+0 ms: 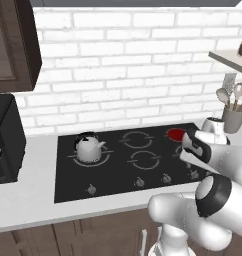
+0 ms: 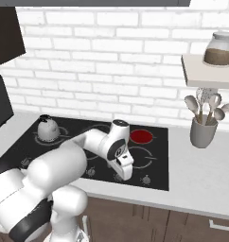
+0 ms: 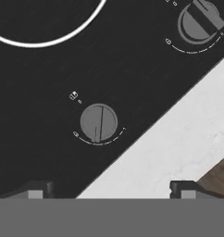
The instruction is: Turn off the rear right burner of the stove.
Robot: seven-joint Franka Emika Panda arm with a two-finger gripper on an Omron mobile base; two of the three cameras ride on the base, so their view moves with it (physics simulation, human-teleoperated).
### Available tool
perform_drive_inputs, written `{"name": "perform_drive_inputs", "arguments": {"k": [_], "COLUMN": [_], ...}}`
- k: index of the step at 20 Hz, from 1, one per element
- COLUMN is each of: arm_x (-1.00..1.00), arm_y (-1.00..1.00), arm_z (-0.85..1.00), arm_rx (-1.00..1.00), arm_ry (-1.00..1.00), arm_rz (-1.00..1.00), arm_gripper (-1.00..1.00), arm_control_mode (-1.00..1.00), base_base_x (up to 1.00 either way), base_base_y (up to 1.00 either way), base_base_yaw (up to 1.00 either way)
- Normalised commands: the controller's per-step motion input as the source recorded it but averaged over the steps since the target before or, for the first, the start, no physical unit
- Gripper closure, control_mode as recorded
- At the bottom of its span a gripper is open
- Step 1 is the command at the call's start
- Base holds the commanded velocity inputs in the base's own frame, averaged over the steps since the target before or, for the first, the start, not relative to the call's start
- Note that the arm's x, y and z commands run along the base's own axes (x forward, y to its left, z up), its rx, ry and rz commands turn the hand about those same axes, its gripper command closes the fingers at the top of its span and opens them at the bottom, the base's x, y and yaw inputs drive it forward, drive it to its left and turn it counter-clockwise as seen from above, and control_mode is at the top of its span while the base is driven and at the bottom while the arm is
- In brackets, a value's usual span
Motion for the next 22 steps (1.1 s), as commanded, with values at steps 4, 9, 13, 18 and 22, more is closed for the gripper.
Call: {"name": "perform_drive_inputs", "arguments": {"k": [4,9,13,18,22], "arm_x": [0.21,0.06,0.04,0.06,0.0], "arm_y": [0.0,0.0,0.0,0.0,0.0], "arm_z": [-0.18,-0.31,-0.31,-0.12,-0.15], "arm_rx": [0.0,0.0,0.0,0.0,0.0], "arm_ry": [0.0,0.0,-0.06,-0.05,-0.02], "arm_rz": [0.0,0.0,0.0,0.0,0.0], "arm_gripper": [-1.0,-1.0,-1.0,-1.0,-1.0], "arm_control_mode": [-1.0,-1.0,-1.0,-1.0,-1.0], "base_base_x": [0.0,0.0,0.0,0.0,0.0], "base_base_y": [0.0,0.0,0.0,0.0,0.0], "base_base_yaw": [0.0,0.0,0.0,0.0,0.0]}}
